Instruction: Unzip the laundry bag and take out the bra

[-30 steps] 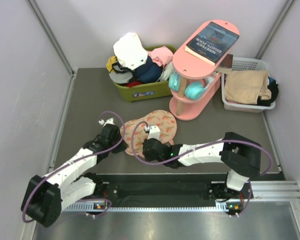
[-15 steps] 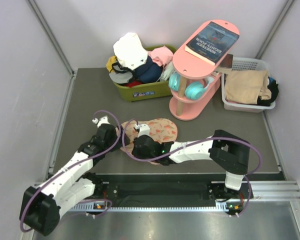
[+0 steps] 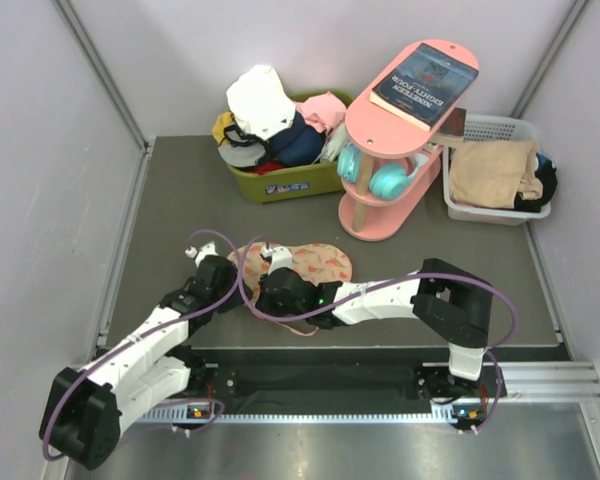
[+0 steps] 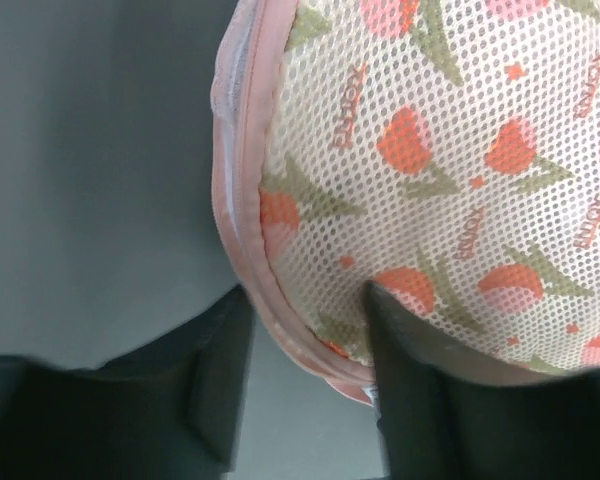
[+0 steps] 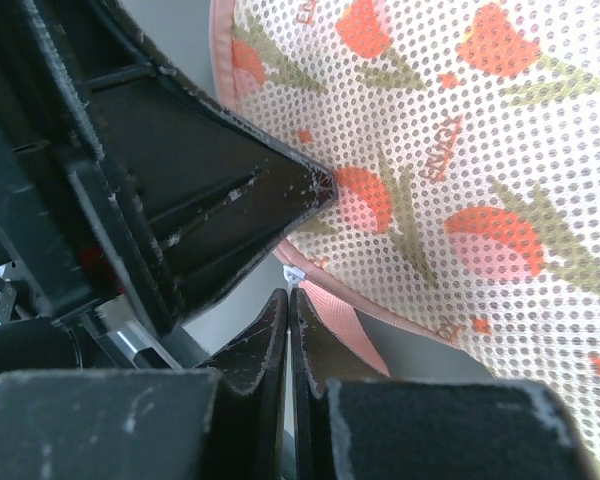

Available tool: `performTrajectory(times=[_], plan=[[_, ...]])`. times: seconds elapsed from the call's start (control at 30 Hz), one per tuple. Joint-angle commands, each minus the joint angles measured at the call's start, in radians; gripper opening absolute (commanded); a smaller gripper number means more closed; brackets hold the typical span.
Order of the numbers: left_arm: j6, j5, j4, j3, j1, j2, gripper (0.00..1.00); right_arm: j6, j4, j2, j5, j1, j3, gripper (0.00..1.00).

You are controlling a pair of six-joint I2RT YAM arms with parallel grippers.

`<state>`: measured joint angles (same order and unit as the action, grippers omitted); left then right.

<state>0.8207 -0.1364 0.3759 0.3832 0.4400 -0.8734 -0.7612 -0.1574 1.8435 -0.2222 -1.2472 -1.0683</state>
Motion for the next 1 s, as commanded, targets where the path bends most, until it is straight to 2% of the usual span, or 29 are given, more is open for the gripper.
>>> performTrajectory(times=[0.0,0.03,0.17,0.27,0.5,0.97], plan=[[-0.014,-0.022,-0.086,0.034,-0.004,-0.036,0.45,0.0,-0.054,-0.02,0.006,-0.005,-0.01,0.0],[-0.015,-0.023,-0.089,0.037,-0.004,-0.042,0.34,0.0,-0.056,-0.021,0.004,-0.004,-0.007,0.0],[-0.023,-0.031,-0.095,0.046,-0.004,-0.053,0.1,-0.003,-0.057,-0.023,0.001,-0.004,0.008,0.0],[-0.031,-0.035,-0.094,0.051,-0.004,-0.055,0.01,-0.006,-0.057,-0.023,0.003,-0.004,0.019,0.0],[-0.051,-0.034,-0.089,0.062,-0.014,-0.067,0.0,-0.013,-0.05,-0.039,-0.009,-0.004,0.059,0.0],[-0.109,-0.023,-0.072,0.097,-0.064,-0.072,0.0,-0.001,0.048,-0.161,-0.146,0.025,0.171,0.0]])
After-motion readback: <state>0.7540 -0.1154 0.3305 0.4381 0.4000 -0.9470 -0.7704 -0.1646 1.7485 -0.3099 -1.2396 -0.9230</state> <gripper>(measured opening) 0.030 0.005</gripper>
